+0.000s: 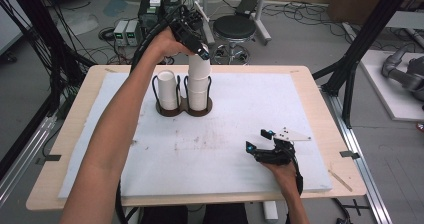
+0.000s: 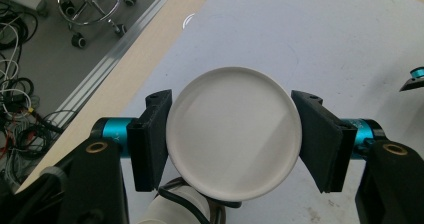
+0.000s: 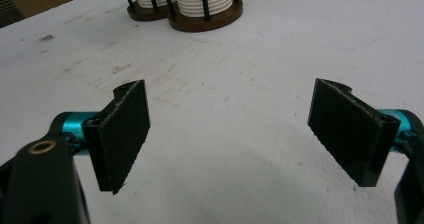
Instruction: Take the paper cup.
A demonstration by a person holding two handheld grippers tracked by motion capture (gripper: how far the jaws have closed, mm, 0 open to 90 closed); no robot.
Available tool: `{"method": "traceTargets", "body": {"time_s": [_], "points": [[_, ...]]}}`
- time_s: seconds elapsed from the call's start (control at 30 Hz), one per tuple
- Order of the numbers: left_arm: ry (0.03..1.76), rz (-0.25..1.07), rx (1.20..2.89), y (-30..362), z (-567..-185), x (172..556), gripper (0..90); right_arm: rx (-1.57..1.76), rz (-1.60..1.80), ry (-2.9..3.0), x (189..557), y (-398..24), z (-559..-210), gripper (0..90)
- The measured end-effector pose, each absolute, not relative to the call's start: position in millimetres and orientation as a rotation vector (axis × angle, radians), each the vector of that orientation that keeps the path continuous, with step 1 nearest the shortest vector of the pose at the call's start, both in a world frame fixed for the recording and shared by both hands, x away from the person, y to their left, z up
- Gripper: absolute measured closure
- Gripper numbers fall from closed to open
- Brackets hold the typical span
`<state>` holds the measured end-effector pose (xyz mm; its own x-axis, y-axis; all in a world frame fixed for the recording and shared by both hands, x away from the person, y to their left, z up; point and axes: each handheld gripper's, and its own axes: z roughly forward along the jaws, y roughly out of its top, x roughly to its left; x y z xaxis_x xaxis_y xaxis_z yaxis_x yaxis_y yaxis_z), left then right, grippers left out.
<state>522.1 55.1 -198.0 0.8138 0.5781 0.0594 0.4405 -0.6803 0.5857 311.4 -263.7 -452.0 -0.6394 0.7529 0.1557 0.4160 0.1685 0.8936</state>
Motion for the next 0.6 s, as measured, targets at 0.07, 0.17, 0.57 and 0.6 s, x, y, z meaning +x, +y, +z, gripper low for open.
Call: {"method": "traceTargets", "body": {"time_s": [0.07, 0.17, 0.57, 0.6], "points": [[0.742, 0.333, 2.428, 54.3, -193.7, 520.3, 36.0, 1.116, 1.460, 2.123, 311.0, -263.4, -452.0, 17.5], [0.736, 0.346, 2.401, 56.5, -187.5, 518.4, 36.0, 1.113, 1.460, 2.125, 310.6, -263.5, -451.9, 17.5], [0.698, 0.379, 2.302, 72.7, -167.3, 506.6, 36.1, 1.117, 1.453, 2.134, 311.4, -263.1, -451.9, 17.5], [0.689, 0.372, 2.294, 73.7, -166.2, 505.6, 36.1, 1.115, 1.454, 2.130, 311.3, -262.9, -452.0, 17.5]]}}
